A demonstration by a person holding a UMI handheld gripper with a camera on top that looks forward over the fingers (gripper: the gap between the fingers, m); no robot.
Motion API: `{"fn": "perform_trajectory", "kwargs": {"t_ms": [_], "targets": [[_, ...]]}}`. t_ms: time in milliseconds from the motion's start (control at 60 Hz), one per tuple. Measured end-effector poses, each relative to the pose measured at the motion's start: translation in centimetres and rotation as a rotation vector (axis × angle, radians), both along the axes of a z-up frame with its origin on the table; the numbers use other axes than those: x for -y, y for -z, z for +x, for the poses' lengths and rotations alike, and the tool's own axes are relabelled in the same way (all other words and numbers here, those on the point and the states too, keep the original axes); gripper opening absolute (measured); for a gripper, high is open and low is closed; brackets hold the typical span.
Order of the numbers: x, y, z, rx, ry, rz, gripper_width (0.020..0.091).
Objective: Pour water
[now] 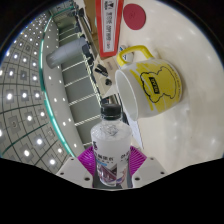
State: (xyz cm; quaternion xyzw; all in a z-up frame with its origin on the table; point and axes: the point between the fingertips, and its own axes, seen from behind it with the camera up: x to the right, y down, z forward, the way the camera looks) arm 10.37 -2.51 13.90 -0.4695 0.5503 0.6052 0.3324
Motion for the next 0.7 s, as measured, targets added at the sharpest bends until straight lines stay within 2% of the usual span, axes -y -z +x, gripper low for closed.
{"fn": "perform_trajectory", "kwargs": {"t_ms": [217,333,500,700], "targets": [[-0.8,0.2,0.2,0.012,-0.015,0.0,0.0389],[-0.4,-0.8,0.3,0.208,-0.043,0.006,0.0392],[0.3,-5.5,3.1,0.726,-0.058,0.068,0.0389],[1.5,-11.8,12.0,1.303,0.058,0.108,0.0391]]}}
